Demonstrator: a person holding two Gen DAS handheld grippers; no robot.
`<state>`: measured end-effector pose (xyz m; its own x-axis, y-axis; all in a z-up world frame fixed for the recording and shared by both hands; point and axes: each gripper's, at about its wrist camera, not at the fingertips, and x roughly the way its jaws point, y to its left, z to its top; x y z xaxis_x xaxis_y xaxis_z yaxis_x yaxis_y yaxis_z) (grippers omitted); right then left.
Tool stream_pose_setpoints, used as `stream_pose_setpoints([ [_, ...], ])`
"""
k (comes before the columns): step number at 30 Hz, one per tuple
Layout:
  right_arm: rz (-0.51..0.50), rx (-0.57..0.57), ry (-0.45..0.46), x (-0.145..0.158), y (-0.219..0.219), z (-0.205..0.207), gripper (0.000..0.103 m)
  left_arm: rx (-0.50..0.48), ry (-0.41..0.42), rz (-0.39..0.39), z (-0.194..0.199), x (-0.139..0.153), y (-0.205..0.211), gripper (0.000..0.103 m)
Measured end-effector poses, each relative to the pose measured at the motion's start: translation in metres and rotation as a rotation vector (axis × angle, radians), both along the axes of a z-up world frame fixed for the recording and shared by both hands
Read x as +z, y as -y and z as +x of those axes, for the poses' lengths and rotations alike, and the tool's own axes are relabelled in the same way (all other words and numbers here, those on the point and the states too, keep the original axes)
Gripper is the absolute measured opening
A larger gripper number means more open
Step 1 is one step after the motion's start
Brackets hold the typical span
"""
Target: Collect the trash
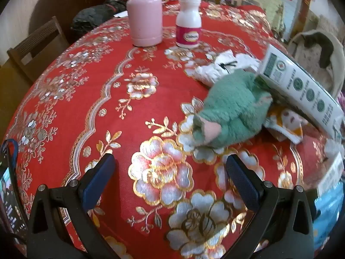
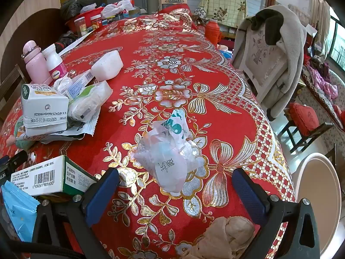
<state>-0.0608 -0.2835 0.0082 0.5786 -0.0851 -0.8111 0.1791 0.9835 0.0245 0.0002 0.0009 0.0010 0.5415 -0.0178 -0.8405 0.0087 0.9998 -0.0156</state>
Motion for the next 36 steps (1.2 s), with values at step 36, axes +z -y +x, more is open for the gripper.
stream_pose_setpoints([
  [36, 0.07, 0.186, 0.308, 0.171, 0.013, -0.149, 0.103, 0.043, 0.309, -0.101, -0.195, 0.177, 0.071, 0.102],
])
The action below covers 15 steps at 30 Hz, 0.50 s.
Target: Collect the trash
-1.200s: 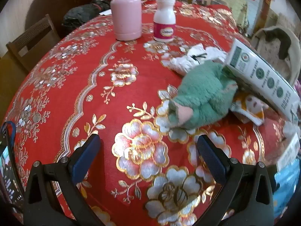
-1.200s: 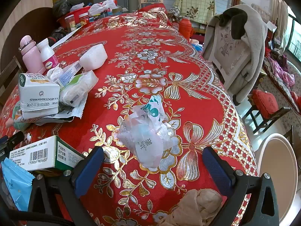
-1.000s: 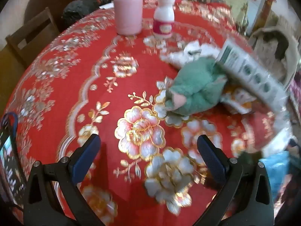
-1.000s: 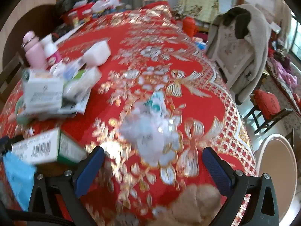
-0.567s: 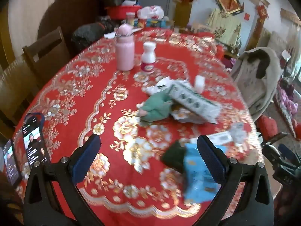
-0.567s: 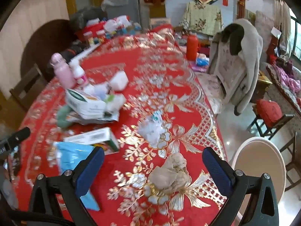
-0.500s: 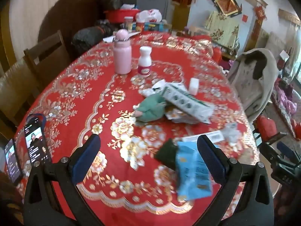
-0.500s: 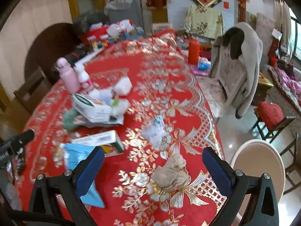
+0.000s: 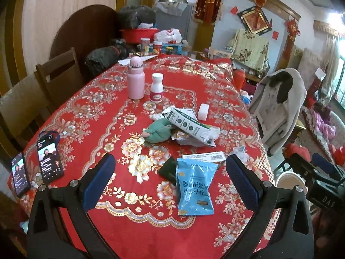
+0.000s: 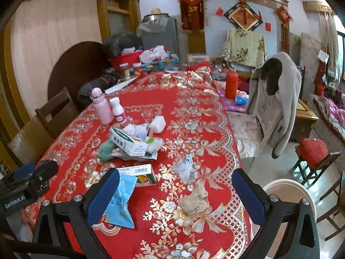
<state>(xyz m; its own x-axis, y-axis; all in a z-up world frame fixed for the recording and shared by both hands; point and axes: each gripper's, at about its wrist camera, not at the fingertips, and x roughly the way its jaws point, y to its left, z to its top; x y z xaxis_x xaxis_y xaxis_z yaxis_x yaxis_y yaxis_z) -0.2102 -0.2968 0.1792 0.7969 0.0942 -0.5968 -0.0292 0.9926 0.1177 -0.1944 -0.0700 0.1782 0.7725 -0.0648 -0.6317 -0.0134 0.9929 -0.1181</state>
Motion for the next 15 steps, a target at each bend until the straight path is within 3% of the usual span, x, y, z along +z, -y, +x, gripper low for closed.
stream_pose_setpoints([
  [15, -0.01, 0.006, 0.038, 0.014, 0.004, -0.011, 0.103, 0.015, 0.03, -0.01, -0.015, 0.008, 0.0, 0.102],
])
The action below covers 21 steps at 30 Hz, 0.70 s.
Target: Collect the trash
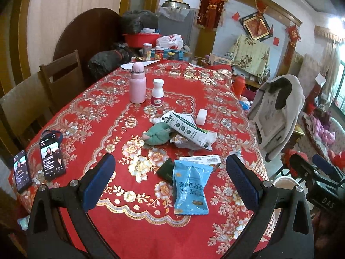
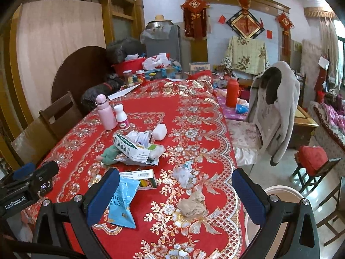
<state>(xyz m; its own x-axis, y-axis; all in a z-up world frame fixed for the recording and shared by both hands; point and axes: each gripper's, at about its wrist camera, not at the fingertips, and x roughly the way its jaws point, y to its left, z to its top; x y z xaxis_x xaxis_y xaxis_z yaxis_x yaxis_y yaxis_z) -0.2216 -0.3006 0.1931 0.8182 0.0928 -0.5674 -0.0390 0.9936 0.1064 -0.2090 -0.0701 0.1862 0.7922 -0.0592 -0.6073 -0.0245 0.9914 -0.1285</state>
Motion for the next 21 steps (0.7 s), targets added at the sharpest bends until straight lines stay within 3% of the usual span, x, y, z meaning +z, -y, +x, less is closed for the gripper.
stream_pose_setpoints([
  [21, 0.006, -0.019, -0.008, -0.0025, 0.0054, 0.0001, 0.103, 0.0, -0.002, -0.001, -0.0015, 0.0005, 0.0045, 0.102],
])
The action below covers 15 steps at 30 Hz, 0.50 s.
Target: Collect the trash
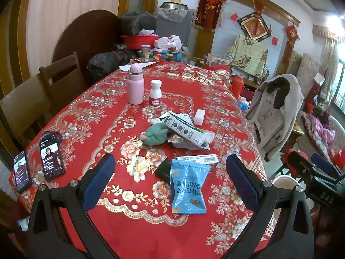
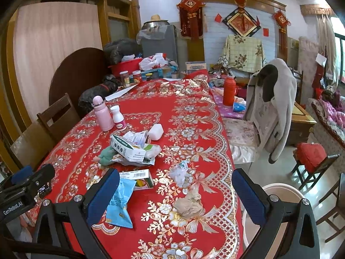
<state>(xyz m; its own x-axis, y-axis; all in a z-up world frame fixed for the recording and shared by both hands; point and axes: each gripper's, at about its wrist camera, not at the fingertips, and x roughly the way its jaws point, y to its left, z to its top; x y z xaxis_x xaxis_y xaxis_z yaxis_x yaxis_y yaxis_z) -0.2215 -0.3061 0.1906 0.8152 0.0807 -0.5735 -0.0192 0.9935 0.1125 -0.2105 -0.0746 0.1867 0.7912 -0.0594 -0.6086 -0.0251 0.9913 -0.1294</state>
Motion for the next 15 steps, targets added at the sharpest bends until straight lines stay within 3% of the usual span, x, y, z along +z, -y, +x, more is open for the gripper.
stream_pose_setpoints([
  [15, 0.003, 0.001, -0.003, -0.0017, 0.0039, -0.0017, 0.103, -0.001, -0.004, -0.001, -0.0037, -0.0005, 0.0061, 0.102],
])
